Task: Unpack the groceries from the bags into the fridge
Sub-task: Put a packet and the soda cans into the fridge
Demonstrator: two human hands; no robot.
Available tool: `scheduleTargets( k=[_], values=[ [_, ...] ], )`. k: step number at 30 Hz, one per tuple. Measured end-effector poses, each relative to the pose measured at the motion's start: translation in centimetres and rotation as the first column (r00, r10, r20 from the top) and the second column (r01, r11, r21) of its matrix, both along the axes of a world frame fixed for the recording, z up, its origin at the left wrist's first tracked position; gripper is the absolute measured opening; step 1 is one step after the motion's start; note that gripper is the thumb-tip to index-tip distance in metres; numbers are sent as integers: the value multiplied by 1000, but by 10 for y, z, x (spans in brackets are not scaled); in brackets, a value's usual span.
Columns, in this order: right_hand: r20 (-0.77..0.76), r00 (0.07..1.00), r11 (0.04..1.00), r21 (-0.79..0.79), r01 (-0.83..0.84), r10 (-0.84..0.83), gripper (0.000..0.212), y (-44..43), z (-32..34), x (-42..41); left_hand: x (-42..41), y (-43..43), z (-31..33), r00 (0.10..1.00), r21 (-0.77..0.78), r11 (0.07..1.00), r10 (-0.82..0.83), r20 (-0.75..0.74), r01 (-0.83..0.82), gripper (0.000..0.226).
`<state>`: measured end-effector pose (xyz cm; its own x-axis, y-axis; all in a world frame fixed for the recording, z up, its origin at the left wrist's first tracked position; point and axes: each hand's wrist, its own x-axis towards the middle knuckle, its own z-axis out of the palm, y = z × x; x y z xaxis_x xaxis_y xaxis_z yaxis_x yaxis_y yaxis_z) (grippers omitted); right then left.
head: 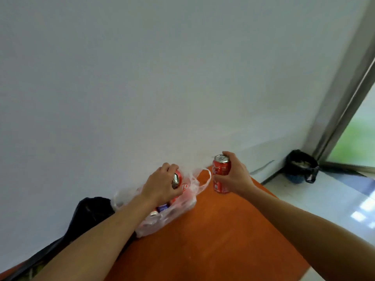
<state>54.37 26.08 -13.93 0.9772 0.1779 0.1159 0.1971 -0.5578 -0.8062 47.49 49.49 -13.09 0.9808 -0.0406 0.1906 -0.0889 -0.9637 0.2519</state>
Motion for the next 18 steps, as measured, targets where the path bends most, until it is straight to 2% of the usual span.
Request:
scheduleTargets(
  k=[4, 8, 13, 18],
  values=[
    [29, 986, 985, -40, 166, -165, 85, -87, 14, -37, -5, -74, 18, 984, -11, 985, -170, 52, 171, 64],
    [48, 937, 936, -60, 348, -346, 84, -190, 21, -80, -13, -170, 29, 925, -33, 927, -370, 86, 374, 58],
    [71, 842, 838, -78, 539, -535, 82, -331, 26, -148, -29, -313, 34, 821, -5, 825, -562, 97, 565, 63],
    [87, 730, 720, -121, 684, -678, 82, -484, 31, -231, -61, -480, 34, 714, -48, 714, -690, 116, 698, 62]
  ],
)
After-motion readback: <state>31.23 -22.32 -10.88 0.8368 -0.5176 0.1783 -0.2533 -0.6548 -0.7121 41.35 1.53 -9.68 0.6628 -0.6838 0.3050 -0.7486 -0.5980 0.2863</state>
